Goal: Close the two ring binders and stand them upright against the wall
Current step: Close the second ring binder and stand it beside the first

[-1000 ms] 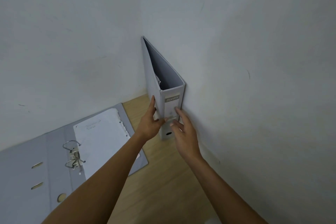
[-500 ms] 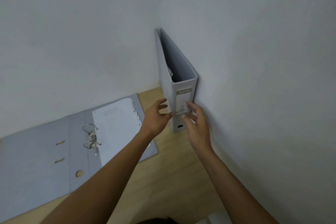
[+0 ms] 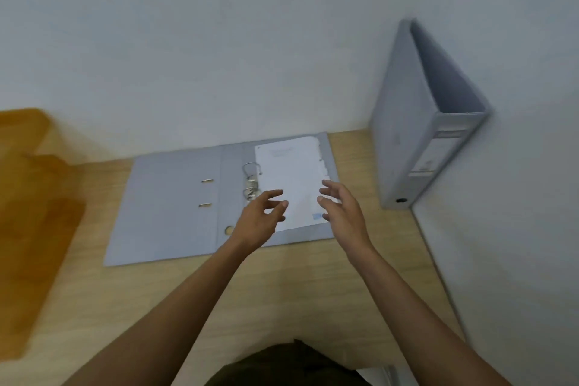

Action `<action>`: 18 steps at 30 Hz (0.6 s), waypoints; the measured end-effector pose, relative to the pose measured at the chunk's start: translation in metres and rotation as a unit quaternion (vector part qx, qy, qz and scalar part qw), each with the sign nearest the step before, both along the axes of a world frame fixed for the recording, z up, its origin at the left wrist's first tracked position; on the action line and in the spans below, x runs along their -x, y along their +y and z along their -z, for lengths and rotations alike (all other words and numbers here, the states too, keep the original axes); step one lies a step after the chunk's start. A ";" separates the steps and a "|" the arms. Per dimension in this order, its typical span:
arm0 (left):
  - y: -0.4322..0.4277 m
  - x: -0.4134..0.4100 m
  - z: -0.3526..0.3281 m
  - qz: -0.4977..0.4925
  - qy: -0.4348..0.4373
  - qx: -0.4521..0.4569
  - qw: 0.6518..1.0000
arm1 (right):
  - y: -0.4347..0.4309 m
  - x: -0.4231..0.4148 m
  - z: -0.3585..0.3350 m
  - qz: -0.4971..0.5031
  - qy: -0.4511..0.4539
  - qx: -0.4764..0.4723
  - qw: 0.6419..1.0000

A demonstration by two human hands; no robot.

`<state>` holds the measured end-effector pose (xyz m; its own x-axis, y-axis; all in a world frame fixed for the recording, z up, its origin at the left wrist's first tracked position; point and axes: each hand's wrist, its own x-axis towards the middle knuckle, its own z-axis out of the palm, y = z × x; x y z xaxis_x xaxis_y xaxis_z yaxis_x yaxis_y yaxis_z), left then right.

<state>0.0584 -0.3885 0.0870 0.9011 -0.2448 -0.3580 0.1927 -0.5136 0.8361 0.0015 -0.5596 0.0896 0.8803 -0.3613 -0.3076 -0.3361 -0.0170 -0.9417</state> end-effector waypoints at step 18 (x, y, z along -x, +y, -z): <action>0.329 -0.037 0.047 -0.201 0.145 -0.059 0.967 | 0.267 -0.116 0.067 -0.253 0.129 0.033 0.958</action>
